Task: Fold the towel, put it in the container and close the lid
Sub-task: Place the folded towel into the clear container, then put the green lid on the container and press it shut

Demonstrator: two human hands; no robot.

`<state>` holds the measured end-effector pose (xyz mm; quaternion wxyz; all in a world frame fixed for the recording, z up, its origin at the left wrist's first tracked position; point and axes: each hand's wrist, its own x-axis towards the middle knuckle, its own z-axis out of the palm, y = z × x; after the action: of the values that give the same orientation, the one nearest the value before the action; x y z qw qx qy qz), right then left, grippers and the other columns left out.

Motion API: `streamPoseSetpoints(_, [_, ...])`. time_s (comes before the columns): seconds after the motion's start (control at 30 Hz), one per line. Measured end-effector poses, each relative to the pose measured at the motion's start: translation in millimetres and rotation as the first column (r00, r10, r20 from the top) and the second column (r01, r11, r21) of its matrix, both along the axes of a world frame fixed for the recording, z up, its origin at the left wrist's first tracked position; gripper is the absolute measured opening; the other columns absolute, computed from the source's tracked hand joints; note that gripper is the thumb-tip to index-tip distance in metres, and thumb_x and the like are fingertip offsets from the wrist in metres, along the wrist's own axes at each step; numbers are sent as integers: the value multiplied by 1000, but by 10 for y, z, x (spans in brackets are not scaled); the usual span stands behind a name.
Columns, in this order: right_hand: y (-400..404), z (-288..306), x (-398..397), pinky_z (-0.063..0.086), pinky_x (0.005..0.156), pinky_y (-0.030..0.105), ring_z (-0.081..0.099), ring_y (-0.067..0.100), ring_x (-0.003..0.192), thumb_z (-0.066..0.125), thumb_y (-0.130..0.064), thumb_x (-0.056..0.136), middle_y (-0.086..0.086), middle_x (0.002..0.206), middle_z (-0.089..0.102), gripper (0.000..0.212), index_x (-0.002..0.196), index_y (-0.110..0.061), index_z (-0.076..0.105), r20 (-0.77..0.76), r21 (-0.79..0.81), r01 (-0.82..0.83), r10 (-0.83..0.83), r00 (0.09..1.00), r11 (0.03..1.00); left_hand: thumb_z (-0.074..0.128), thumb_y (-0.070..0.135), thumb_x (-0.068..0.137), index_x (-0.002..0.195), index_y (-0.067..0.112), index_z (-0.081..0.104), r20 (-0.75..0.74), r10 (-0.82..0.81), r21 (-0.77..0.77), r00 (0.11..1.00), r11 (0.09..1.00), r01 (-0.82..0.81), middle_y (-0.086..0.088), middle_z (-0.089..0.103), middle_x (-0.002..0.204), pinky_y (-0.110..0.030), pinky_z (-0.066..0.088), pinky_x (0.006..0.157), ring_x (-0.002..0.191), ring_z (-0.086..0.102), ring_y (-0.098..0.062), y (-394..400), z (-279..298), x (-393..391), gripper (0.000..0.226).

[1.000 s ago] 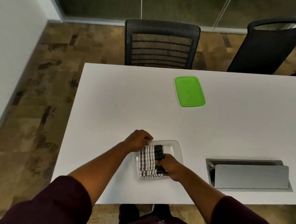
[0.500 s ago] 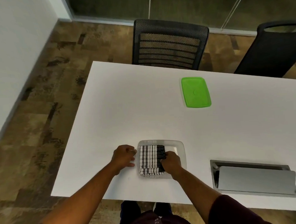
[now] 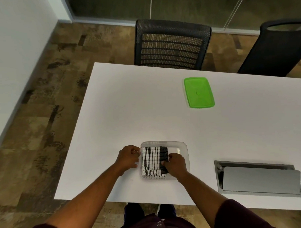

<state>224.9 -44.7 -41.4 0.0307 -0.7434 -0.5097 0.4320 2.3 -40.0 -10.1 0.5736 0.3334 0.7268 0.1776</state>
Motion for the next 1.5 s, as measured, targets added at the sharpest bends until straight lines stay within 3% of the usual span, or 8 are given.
streamPoseSetpoints(0.17, [115, 223, 245, 54, 95, 29, 71, 20, 106, 61, -10, 86, 1, 109, 78, 24, 101, -13, 79, 48, 66, 10, -13, 999, 998, 62, 19, 92, 93, 18, 74, -110, -91, 76, 990, 992, 99, -4, 75, 96, -41, 56, 90, 97, 68, -25, 102, 77, -59, 12])
streamPoseSetpoints(0.3, [308, 465, 433, 65, 80, 41, 78, 20, 72, 61, -1, 84, 4, 73, 79, 22, 78, -13, 80, -205, 46, 195, -181, 962, 980, 58, 12, 91, 96, 14, 75, -120, -134, 109, 984, 983, 147, -3, 75, 103, -38, 53, 94, 104, 67, -24, 295, 169, -11, 18])
streamPoseSetpoints(0.47, [614, 697, 575, 66, 67, 32, 78, 22, 68, 55, -1, 87, 5, 68, 78, 29, 77, -11, 80, -362, 122, 390, -325, 874, 913, 61, 17, 94, 97, 15, 75, -153, -111, 185, 982, 973, 138, 3, 73, 104, -27, 47, 93, 105, 65, -18, 600, 261, 172, 15])
streamPoseSetpoints(0.87, [1612, 499, 1085, 52, 64, 30, 66, 22, 58, 64, -12, 80, 6, 58, 69, 20, 61, -8, 70, -244, 93, 565, -531, 811, 820, 52, 10, 93, 100, 10, 74, -70, -137, 176, 988, 973, 147, -11, 74, 115, -44, 55, 99, 111, 67, -32, 1616, 380, 922, 23])
streamPoseSetpoints(1.03, [2084, 254, 1426, 58, 92, 49, 72, 36, 91, 65, -14, 83, 26, 95, 76, 18, 83, 2, 73, -155, 117, 557, -538, 828, 823, 56, 12, 91, 91, 9, 74, -26, -135, 148, 990, 979, 138, -17, 74, 110, -45, 57, 96, 108, 69, -36, 2061, 236, 1313, 18])
streamPoseSetpoints(1.13, [2318, 140, 1621, 52, 102, 44, 68, 35, 108, 66, -17, 87, 21, 114, 74, 19, 99, -4, 74, -86, 161, 523, -516, 852, 837, 61, 14, 93, 85, 14, 70, 8, -120, 145, 993, 982, 118, -21, 74, 106, -46, 55, 97, 109, 69, -37, 2315, 95, 1547, 12])
streamPoseSetpoints(1.27, [2584, 26, 1829, 46, 103, 35, 59, 36, 125, 69, -19, 88, 22, 137, 60, 49, 134, -5, 61, -8, 261, 493, -509, 861, 830, 62, 28, 97, 110, -3, 68, 25, -136, 112, 990, 985, 132, -31, 68, 120, -50, 51, 102, 119, 63, -42, 2661, -150, 1846, 34])
streamPoseSetpoints(1.5, [2810, -111, 1971, 45, 99, 36, 57, 37, 128, 71, -17, 87, 20, 140, 60, 57, 138, -2, 52, -26, 229, 417, -423, 906, 879, 61, 22, 99, 145, -2, 45, 140, -110, 40, 984, 994, 105, -29, 46, 150, -50, 39, 117, 141, 45, -40, 2988, -281, 2203, 54])
